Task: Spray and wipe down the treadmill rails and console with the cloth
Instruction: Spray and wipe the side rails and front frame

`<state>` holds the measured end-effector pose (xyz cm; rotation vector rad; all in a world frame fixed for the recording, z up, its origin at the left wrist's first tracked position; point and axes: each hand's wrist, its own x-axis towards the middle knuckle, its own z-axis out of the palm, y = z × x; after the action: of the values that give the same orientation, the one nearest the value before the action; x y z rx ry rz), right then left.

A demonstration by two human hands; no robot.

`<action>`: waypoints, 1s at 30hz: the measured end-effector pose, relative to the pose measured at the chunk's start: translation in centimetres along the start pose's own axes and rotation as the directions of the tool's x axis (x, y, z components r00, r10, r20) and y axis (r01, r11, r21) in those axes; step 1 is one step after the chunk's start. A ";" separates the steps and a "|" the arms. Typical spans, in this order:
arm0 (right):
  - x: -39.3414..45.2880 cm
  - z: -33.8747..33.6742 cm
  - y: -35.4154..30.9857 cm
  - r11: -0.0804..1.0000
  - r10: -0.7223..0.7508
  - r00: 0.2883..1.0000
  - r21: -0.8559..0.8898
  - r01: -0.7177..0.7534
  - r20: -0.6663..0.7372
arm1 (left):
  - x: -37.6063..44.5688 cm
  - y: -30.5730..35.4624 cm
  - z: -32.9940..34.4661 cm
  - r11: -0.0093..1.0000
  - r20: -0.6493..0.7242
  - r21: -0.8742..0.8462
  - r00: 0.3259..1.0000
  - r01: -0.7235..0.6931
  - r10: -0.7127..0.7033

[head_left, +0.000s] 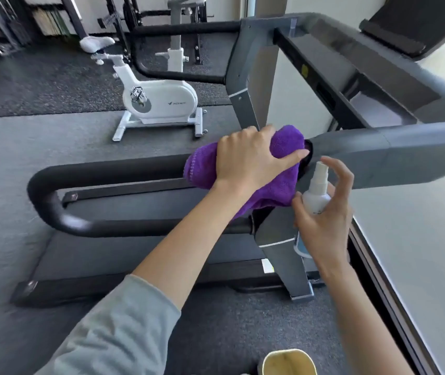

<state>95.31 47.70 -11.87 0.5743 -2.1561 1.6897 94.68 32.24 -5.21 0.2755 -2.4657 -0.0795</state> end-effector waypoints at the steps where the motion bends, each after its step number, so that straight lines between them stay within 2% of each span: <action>1: 0.0 0.3 -0.3 1.000 -0.004 1.000 -0.008 0.004 -0.004 | -0.1 -0.9 -0.3 1.000 0.012 -0.018 1.000 0.002 -0.002; 8: -0.9 2.5 -2.4 1.000 0.010 1.000 -0.020 -0.009 0.027 | -3.3 -7.8 -2.4 0.997 -0.032 0.017 0.997 -0.074 0.074; 14: -2.0 5.1 -4.4 1.000 -0.010 0.999 0.008 0.010 0.040 | -6.4 -16.1 -5.8 0.998 -0.103 0.027 0.994 0.048 -0.045; 21: -3.9 10.0 -6.8 1.000 -0.029 0.995 0.005 0.028 0.093 | -10.9 -24.9 -8.3 0.991 -0.105 0.054 0.988 0.123 -0.117; 24: -5.0 11.5 -7.5 1.000 -0.010 0.992 -0.006 0.011 0.123 | -12.9 -27.9 -8.5 0.970 -0.125 -0.028 0.962 0.241 -0.243; 26: -5.8 12.2 -7.8 1.000 -0.008 0.992 -0.013 0.010 0.129 | -14.0 -28.4 -7.5 0.919 -0.166 -0.184 0.911 0.348 -0.378; 27: -6.3 12.5 -7.9 1.000 0.003 0.990 -0.013 -0.001 0.138 | -14.6 -28.4 -6.7 0.872 -0.203 -0.280 0.863 0.401 -0.462; 28: -6.7 12.7 -8.0 1.000 0.017 0.988 -0.018 -0.014 0.151 | -15.3 -28.2 -5.8 0.807 -0.240 -0.378 0.794 0.453 -0.558; 30: -7.3 13.0 -8.0 0.999 0.029 0.986 -0.037 -0.023 0.165 | -16.3 -27.7 -3.8 0.640 -0.271 -0.547 0.609 0.540 -0.745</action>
<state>105.45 34.18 -11.87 0.7024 -2.3124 1.6671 114.49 8.79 -15.48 0.9035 -1.6649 -0.7604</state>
